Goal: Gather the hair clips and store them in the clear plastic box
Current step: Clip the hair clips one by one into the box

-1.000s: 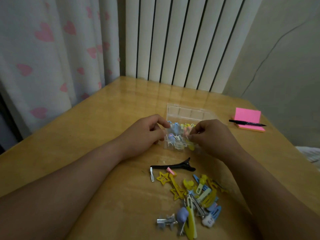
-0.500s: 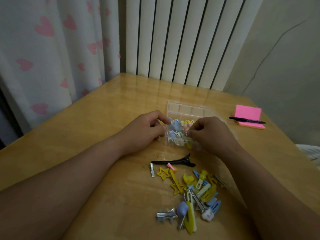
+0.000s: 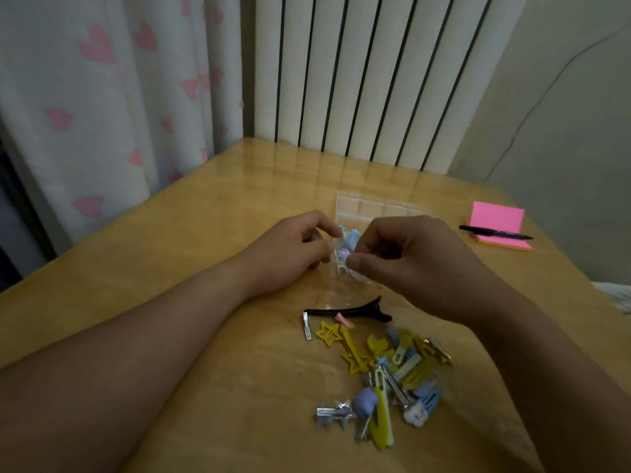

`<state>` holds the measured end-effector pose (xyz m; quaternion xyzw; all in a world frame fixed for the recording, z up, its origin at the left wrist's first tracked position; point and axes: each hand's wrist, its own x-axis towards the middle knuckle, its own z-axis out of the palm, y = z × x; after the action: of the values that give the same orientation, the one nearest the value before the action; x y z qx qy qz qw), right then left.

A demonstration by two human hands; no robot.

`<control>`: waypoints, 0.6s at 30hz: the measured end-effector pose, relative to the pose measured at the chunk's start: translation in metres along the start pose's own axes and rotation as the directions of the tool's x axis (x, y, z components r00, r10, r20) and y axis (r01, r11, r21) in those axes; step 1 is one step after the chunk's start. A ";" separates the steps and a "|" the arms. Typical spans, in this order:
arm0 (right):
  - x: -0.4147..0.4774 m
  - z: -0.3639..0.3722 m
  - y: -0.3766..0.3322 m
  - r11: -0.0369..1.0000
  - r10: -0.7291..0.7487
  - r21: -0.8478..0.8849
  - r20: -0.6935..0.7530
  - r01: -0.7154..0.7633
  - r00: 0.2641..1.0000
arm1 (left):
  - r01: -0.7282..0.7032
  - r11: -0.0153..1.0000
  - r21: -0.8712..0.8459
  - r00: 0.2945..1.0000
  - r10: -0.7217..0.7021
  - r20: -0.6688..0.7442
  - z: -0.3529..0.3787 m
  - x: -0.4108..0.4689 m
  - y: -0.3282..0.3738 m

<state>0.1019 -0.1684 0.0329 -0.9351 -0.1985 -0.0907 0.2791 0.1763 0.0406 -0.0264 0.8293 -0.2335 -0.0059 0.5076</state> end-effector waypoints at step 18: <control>-0.010 0.021 -0.029 0.917 0.221 -0.397 0.410 -0.045 0.885 | 0.006 1.000 -0.008 1.000 -0.006 -0.004 0.002 0.005 -0.006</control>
<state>0.0818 -0.1375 0.0274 -0.9781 -0.1702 0.1097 0.0474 0.1826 0.0398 -0.0314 0.8280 -0.2298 -0.0069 0.5115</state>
